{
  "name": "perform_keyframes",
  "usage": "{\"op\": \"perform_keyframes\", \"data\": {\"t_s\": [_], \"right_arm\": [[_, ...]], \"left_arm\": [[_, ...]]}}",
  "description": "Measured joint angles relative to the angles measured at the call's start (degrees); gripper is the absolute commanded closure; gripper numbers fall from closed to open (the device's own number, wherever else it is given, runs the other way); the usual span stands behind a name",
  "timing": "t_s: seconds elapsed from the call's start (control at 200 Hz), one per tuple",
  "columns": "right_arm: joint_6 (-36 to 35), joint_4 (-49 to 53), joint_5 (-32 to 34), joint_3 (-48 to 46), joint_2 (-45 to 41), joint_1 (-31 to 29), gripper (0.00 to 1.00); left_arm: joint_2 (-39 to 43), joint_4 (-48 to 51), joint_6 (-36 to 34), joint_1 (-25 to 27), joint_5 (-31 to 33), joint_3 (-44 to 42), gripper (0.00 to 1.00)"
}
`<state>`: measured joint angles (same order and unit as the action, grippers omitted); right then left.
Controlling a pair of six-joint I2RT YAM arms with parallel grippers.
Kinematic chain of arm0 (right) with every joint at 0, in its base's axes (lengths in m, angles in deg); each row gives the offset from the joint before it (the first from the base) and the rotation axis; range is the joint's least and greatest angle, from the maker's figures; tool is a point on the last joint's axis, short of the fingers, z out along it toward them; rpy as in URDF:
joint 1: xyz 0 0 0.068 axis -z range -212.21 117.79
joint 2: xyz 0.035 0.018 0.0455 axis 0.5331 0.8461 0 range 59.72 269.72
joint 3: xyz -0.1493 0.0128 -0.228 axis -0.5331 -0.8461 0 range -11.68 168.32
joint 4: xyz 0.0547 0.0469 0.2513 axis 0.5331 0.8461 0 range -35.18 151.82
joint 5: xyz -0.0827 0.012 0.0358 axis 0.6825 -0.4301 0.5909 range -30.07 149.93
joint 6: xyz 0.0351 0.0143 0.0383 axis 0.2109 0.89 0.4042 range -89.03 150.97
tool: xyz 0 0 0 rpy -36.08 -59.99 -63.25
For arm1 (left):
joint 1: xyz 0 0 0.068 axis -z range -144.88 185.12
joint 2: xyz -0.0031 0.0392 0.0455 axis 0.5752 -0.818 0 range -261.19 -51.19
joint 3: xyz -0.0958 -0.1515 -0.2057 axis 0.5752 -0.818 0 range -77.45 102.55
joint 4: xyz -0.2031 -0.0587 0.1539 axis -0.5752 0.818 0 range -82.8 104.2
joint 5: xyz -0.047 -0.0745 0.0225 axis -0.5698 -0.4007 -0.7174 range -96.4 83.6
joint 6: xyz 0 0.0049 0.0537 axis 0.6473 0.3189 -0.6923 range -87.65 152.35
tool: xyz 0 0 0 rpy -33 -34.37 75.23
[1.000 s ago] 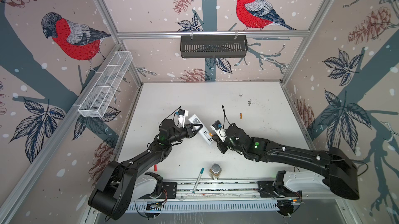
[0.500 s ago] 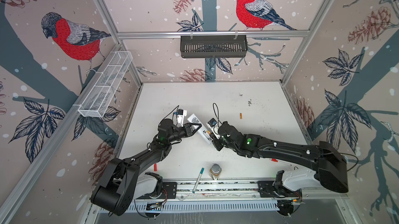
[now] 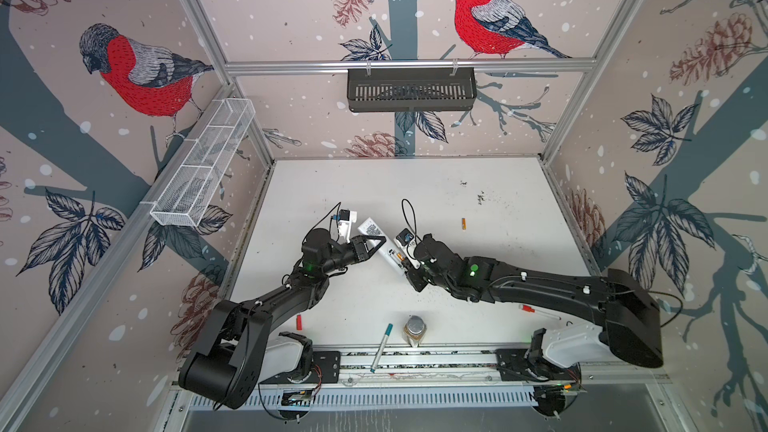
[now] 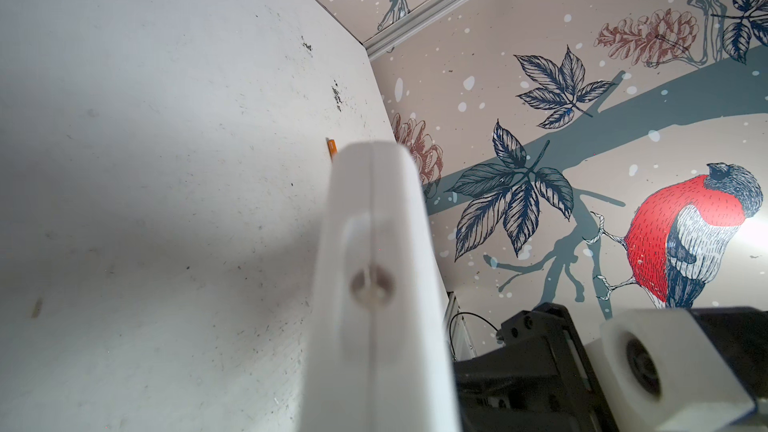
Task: Load the batteries into the remote control
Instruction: 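Lower the battery into the compartment with the right gripper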
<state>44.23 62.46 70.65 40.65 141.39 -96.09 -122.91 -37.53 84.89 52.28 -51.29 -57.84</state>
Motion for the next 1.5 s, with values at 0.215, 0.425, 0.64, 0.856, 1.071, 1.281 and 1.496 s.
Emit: {"op": "perform_keyframes", "data": {"t_s": [0.215, 0.425, 0.64, 0.856, 1.071, 1.281, 1.496], "right_arm": [[0.0, 0.8, 0.0, 1.3, 1.2, -0.2, 0.83], [0.0, 1.0, 0.0, 1.8, 1.6, -0.2, 0.77], [0.0, 1.3, 0.0, 2.4, 1.6, -0.2, 0.77], [-0.1, 1.7, 0.1, 2.8, 1.9, -0.2, 0.82], [-0.2, 1.7, 0.2, 3.1, 2.9, -0.3, 0.83], [-0.2, 1.4, 0.6, 3.5, 3.6, -0.3, 0.86], [-0.7, 0.7, 1.0, 3.7, 4.3, 0.1, 0.87]], "left_arm": [[-0.2, -0.5, 0.3, -0.3, -0.1, -0.5, 1.00], [-0.5, -1.8, 0.6, -0.6, -0.2, -0.6, 1.00], [-1.0, -2.7, 1.2, -0.9, -0.3, -0.9, 1.00], [-1.1, -3.0, 1.5, -1.2, -0.4, -1.0, 1.00], [-1.1, -3.3, 1.7, -1.2, -0.8, -1.1, 1.00], [-1.1, -3.4, 1.9, -1.3, -0.7, -1.2, 1.00], [-1.2, -4.0, 3.0, -1.3, -0.4, -1.6, 1.00]]}}
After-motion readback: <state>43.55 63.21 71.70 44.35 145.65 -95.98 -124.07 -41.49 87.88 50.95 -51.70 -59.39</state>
